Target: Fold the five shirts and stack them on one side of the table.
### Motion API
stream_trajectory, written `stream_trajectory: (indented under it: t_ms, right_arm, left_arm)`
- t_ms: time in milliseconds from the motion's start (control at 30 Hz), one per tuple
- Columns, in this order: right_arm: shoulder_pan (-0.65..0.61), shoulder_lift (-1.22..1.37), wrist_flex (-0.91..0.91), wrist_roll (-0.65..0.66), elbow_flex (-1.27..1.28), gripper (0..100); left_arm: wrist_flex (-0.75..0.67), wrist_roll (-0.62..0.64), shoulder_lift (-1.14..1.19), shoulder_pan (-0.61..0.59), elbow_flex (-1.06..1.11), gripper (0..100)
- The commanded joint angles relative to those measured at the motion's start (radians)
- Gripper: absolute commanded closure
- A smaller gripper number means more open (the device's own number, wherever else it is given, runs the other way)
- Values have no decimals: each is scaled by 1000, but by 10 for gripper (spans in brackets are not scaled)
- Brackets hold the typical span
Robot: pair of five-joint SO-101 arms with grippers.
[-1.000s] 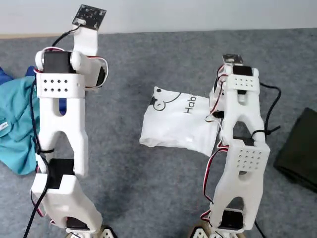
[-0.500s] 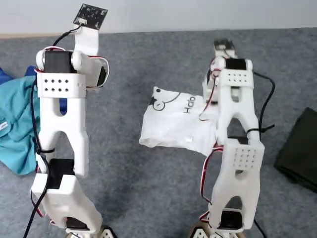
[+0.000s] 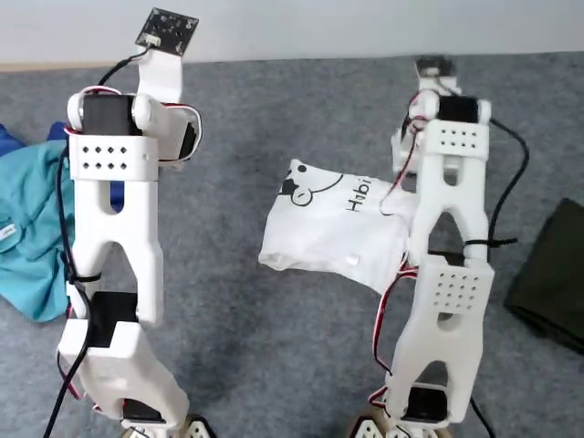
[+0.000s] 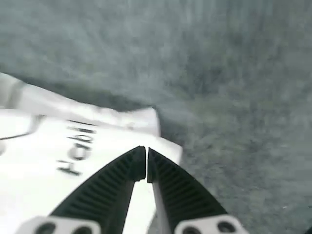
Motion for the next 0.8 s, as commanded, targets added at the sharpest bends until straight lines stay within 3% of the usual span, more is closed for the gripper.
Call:
stream_trajectory:
  t_ms: [0,333,633,767]
  right_arm:
    - [-97,-76,19,14,-66,987]
    - [-334,90,-163,15,-60,985]
    - [-415,228,-409,74,-61,985]
    - [-446,223,-412,101,-75,987]
  left_arm:
    - [23,6,-55,-3,-33,958]
    - [25,8,-117,-46,-30,960]
    - [25,8,-173,-135,-27,960]
    - [25,8,-189,-137,-27,960]
